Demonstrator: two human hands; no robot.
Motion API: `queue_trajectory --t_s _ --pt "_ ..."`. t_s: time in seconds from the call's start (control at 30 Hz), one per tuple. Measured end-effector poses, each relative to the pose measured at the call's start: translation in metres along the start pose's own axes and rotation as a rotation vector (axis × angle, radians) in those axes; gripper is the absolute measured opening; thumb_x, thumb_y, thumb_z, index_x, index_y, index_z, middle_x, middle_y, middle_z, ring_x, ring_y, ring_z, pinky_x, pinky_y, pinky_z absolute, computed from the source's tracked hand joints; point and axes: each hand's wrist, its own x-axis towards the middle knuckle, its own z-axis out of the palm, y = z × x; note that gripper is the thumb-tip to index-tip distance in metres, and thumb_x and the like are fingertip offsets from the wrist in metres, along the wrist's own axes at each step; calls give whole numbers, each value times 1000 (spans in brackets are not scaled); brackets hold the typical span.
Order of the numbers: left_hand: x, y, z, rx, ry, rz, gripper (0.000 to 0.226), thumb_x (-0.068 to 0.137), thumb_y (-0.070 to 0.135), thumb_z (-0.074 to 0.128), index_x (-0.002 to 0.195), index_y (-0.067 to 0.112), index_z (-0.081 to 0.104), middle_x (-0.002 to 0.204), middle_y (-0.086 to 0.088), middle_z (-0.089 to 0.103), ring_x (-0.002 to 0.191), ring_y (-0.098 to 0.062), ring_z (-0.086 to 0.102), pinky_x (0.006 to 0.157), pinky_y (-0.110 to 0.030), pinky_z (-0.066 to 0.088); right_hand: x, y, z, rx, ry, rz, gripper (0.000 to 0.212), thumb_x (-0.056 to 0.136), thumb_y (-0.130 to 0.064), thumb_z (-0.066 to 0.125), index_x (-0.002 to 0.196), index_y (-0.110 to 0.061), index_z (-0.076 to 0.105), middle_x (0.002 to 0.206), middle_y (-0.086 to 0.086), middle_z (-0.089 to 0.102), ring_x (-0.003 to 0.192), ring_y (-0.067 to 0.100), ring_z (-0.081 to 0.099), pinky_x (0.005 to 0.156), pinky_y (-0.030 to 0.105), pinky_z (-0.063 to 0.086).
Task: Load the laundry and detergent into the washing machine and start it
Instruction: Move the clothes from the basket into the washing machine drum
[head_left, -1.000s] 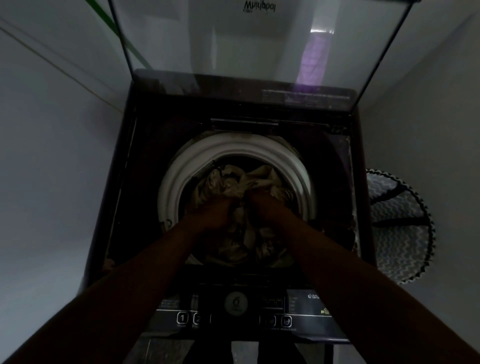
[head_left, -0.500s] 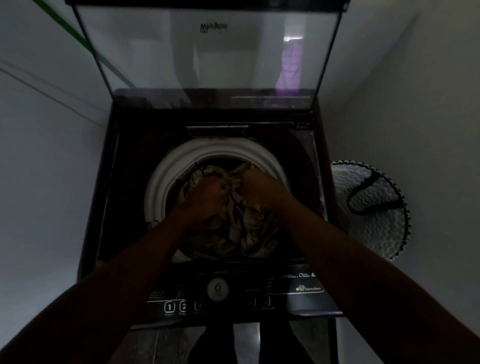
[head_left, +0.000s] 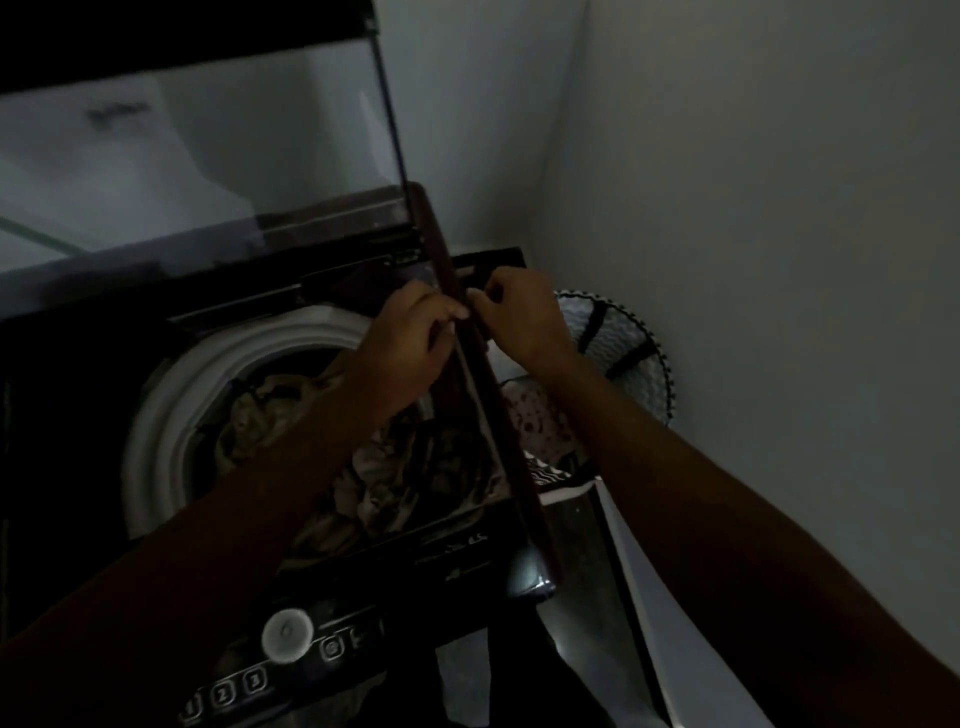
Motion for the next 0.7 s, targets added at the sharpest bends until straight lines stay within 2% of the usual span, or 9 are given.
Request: queue_trajectory --t_s 0.03,0.13,0.23,0.33,0.4,0.47,0.57,0.63,0.7 --pt "7 7 6 14 -10 26 20 90 9 57 106 10 68 102 -6 58 97 -21 56 84 -28 47 0 12 -5 -6 -28 28 38 91 -34 62 60 -25 40 65 -1 50 66 17 50 62 27 31" --pt "30 26 31 56 -82 92 23 88 16 51 101 13 70 95 -4 62 88 -21 55 80 -35 47 0 55 -21 -30 -61 106 46 91 -32 62 56 -20 36 55 -7 37 57 11 40 60 26 26" --pt "50 38 59 107 -182 100 24 86 18 50 96 17 71 93 0 65 84 -21 56 81 -27 40 -2 95 -33 -30 -96 163 48 91 -29 62 54 -18 35 54 -4 39 55 11 40 58 26 24" --pt "70 42 87 132 -297 72 20 86 15 56 98 18 71 96 -2 66 88 -24 57 83 -26 36 -2 136 -35 14 -172 231 43 92 -26 62 56 -18 38 64 3 48 63 14 46 60 25 24" --pt "86 43 106 139 -395 38 23 86 17 55 103 16 71 101 -5 67 95 -26 58 86 -28 36 -2 164 -33 32 -201 265 44 91 -25 61 55 -21 35 58 -1 42 55 10 39 59 26 24" --pt "99 35 127 254 -553 -27 30 88 20 56 116 16 67 115 -10 62 107 -30 54 93 -34 37 -3 194 -23 80 -230 311 42 90 -26 58 55 -22 35 56 -4 39 53 8 38 55 27 25" --pt "114 7 171 523 -842 -105 42 89 31 51 128 17 56 134 -14 49 122 -35 45 98 -41 40 3 248 8 45 -308 485 40 93 -22 58 57 -20 40 65 4 48 67 22 52 62 25 37" --pt "114 -10 199 545 -985 -148 47 86 35 49 126 12 56 135 -16 51 125 -36 46 104 -40 38 4 282 41 22 -376 570 38 91 -28 58 59 -16 43 69 9 51 77 25 56 67 29 42" --pt "114 -17 228 539 -1086 -209 45 91 29 53 131 8 53 137 -17 52 127 -33 47 107 -39 36 6 327 91 74 -469 701 28 86 -40 56 79 -13 58 92 17 63 93 32 61 82 38 51"
